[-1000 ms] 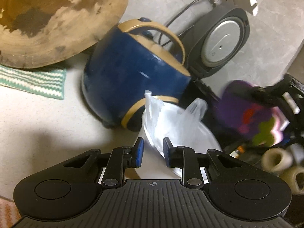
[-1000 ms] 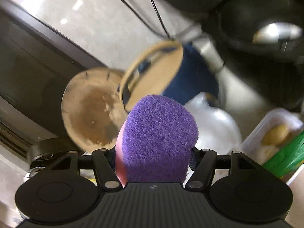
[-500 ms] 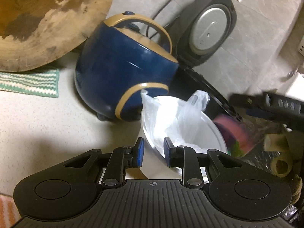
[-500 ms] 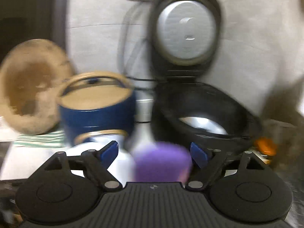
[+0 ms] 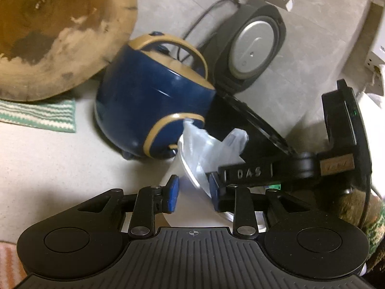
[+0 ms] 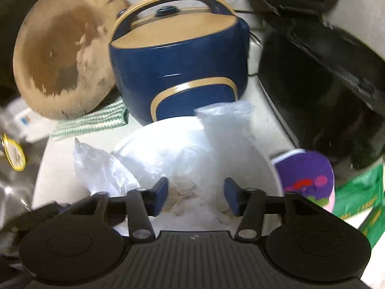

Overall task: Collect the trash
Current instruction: 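Grasp the rim of the white bowl with the left gripper and lift it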

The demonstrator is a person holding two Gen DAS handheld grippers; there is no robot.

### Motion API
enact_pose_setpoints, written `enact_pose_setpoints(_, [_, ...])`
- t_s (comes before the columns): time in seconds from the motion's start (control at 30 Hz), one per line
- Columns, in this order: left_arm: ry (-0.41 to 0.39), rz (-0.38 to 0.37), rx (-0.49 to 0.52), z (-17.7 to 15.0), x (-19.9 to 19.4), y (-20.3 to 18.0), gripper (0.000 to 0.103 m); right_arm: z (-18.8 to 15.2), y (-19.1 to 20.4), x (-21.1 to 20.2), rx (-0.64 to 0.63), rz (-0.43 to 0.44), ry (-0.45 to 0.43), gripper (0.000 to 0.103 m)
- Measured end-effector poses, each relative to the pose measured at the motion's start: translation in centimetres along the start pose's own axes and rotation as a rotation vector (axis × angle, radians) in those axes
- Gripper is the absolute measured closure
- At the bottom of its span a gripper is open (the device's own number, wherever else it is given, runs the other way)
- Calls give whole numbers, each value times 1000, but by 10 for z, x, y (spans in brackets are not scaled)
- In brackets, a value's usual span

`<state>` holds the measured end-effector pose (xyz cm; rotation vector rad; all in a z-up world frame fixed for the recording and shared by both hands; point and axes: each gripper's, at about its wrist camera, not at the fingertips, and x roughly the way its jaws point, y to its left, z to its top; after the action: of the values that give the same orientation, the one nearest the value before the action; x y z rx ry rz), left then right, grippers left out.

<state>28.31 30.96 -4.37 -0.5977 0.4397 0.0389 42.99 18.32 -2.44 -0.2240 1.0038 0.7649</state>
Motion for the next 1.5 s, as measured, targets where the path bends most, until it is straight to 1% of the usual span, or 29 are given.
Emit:
enact_pose_setpoints(0.03, [3, 1, -9, 1, -1, 2, 72, -1, 3, -1, -18, -13, 4, 69])
enact_pose_setpoints(0.07, [14, 12, -16, 1, -1, 2, 72, -3, 5, -2, -30, -15, 7, 95])
enact_pose_setpoints(0.1, [20, 30, -18, 0, -2, 3, 72, -4, 5, -5, -24, 17, 17, 96])
enact_pose_setpoints(0.17, [21, 50, -19, -2, -2, 4, 72, -6, 2, -16, -2, 50, -20, 97])
enact_pose_setpoints(0.3, [26, 78, -23, -3, -2, 7, 72, -1, -16, -63, 69, 103, -169, 100])
enact_pose_setpoints(0.37, [24, 93, -24, -2, 0, 7, 72, 3, -30, -95, 114, 114, -248, 100])
enact_pose_setpoints(0.5, [39, 133, -15, -3, 7, 6, 72, 6, -60, -146, 192, 102, -379, 101])
enact_pose_setpoints(0.53, [45, 141, -14, -3, 9, 6, 72, 4, -67, -157, 206, 86, -410, 101])
enact_pose_setpoints(0.6, [50, 147, -15, -3, 12, 6, 72, -2, -81, -176, 215, 8, -466, 101])
enact_pose_setpoints(0.67, [51, 145, -16, -4, 14, 6, 77, -14, -97, -184, 231, -68, -478, 101])
enact_pose_setpoints(0.7, [52, 144, -14, -5, 15, 6, 82, -23, -109, -184, 256, -94, -466, 101])
enact_pose_setpoints(0.73, [56, 142, -12, -5, 16, 5, 81, -31, -120, -180, 283, -112, -445, 101])
enact_pose_setpoints(0.8, [70, 141, -18, -5, 19, 6, 82, -48, -140, -166, 333, -164, -400, 101])
enact_pose_setpoints(0.9, [87, 161, -51, -6, 21, 8, 89, -75, -161, -138, 384, -246, -335, 101])
enact_pose_setpoints(1.0, [82, 142, -54, -5, 18, 8, 92, -94, -174, -111, 395, -283, -281, 99])
enact_pose_setpoints(1.03, [64, 138, -51, -3, 14, 7, 92, -98, -175, -104, 389, -291, -265, 97])
enact_pose_setpoints(1.1, [19, 143, -38, 2, 2, 7, 93, -108, -169, -96, 355, -321, -247, 97])
enact_pose_setpoints(1.13, [-12, 150, -28, 6, -6, 7, 93, -111, -164, -95, 326, -333, -246, 93])
enact_pose_setpoints(1.17, [-46, 160, -13, 10, -15, 7, 93, -115, -156, -98, 295, -342, -248, 84])
enact_pose_setpoints(1.2, [-77, 174, 5, 14, -22, 7, 93, -115, -150, -98, 260, -351, -255, 78])
enact_pose_setpoints(1.23, [-110, 193, 28, 19, -30, 7, 93, -113, -145, -99, 231, -358, -266, 66])
enact_pose_setpoints(1.27, [-134, 212, 51, 23, -36, 7, 93, -110, -140, -101, 207, -366, -279, 58])
enact_pose_setpoints(1.3, [-144, 225, 72, 27, -40, 8, 93, -110, -136, -103, 189, -374, -291, 55])
enact_pose_setpoints(1.37, [-115, 206, 87, 31, -43, 12, 93, -108, -128, -103, 185, -386, -303, 55])
enact_pose_setpoints(1.4, [-94, 194, 86, 31, -44, 15, 93, -108, -122, -105, 177, -375, -319, 55])
enact_pose_setpoints(1.5, [-27, 205, 112, 24, -41, 20, 92, -112, -94, -116, 106, -294, -366, 54])
